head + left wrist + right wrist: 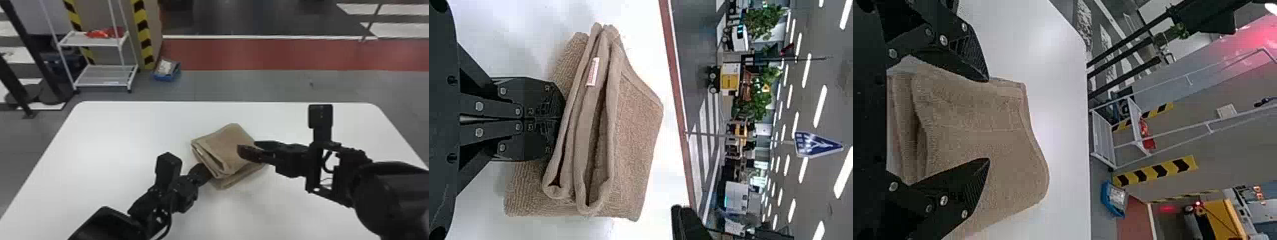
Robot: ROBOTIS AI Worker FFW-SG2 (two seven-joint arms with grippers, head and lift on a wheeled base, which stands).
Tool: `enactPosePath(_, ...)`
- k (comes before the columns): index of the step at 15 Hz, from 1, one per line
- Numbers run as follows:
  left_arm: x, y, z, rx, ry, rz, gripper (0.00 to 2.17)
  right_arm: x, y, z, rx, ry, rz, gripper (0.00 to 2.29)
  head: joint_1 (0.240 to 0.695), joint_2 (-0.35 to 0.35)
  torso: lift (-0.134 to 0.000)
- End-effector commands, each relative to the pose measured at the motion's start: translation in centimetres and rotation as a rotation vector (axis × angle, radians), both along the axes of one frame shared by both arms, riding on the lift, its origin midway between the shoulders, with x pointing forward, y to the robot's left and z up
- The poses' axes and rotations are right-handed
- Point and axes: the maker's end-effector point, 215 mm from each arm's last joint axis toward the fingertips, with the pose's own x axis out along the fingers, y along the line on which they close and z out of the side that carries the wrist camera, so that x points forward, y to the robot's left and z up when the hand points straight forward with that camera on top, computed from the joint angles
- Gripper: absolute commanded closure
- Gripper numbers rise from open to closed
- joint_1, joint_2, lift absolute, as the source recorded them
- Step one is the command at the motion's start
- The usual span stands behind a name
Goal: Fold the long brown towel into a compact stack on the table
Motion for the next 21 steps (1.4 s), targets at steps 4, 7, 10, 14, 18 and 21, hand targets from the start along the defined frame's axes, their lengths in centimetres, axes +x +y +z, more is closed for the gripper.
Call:
enactPosePath(4, -0.2, -0.5, 0.3, -0.005, -0.004, -0.009, 1.97, -2.7, -6.4, -0.6, -0.015, -0.064, -0.091, 2.05, 0.695, -0.091, -0.112)
enactPosePath(7, -0.3, -0.8, 0.4, -0.003, -0.005, -0.015, 1.97, -2.1, -7.6, -3.9, -0.097, -0.05, -0.106, 2.05, 0.695, -0.124, -0.112)
enactPosePath(10, -0.3, -0.8, 0.7, -0.001, -0.005, -0.014, 1.97, -1.0, -7.7, -7.0, -0.118, 0.008, -0.1, 2.05, 0.695, -0.143, -0.112)
enactPosePath(14, -0.6, -0.8, 0.4, 0.002, 0.001, -0.016, 1.97, 1.5, -7.8, -9.0, -0.126, 0.023, -0.11, 2.05, 0.695, -0.146, -0.112)
enactPosePath(18, -1.2, -1.0, 0.8, 0.007, 0.0, -0.032, 1.97, 5.2, -6.9, -7.3, -0.106, 0.0, -0.118, 2.05, 0.695, -0.139, -0.112)
enactPosePath(21, -2.6, 0.3, 2.6, 0.023, -0.033, -0.041, 1.97, 7.7, -7.4, -6.9, -0.109, 0.012, -0.149, 2.05, 0.695, -0.131, -0.112)
